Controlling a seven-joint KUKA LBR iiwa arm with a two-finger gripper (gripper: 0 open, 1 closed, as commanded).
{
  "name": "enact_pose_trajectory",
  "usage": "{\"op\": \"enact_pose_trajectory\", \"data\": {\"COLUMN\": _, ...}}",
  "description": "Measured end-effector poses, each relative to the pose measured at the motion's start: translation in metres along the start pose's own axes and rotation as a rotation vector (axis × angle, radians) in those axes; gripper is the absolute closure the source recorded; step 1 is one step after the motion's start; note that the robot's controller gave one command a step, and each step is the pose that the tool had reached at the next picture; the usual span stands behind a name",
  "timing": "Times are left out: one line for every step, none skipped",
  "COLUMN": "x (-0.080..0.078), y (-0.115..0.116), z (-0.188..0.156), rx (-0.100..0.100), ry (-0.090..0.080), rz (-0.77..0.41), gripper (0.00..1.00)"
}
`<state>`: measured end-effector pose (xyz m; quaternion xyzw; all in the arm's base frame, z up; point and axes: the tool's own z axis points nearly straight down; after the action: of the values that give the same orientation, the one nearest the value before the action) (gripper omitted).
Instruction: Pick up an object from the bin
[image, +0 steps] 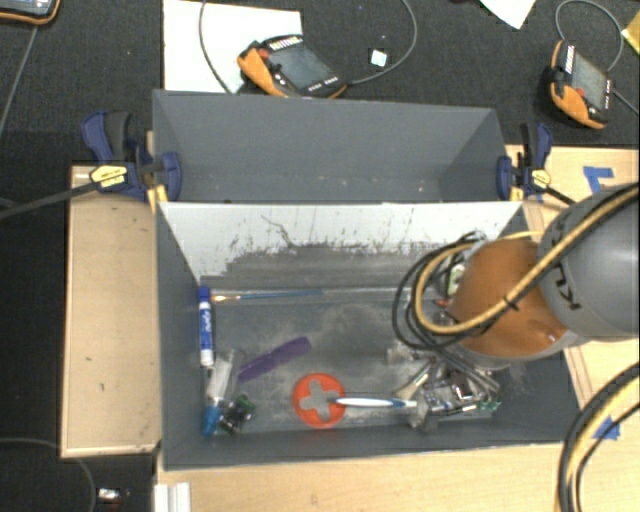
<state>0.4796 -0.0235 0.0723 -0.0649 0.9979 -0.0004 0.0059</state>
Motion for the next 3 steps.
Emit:
{"op": "enact_pose_trajectory", "data": {"x": 0.004, "y": -0.055, "z": 0.002, "rx": -0.002, "ry": -0.001, "rz": -0.448, "gripper": 1.0}}
{"op": "enact_pose_trajectory", "data": {"x": 0.004, "y": -0.054, "z": 0.002, "rx": -0.002, "ry": -0.001, "rz": -0.449, "gripper": 1.0}}
{"op": "enact_pose_trajectory", "data": {"x": 0.005, "y": -0.053, "z": -0.031, "rx": -0.007, "ry": 0.005, "rz": -0.446, "gripper": 1.0}}
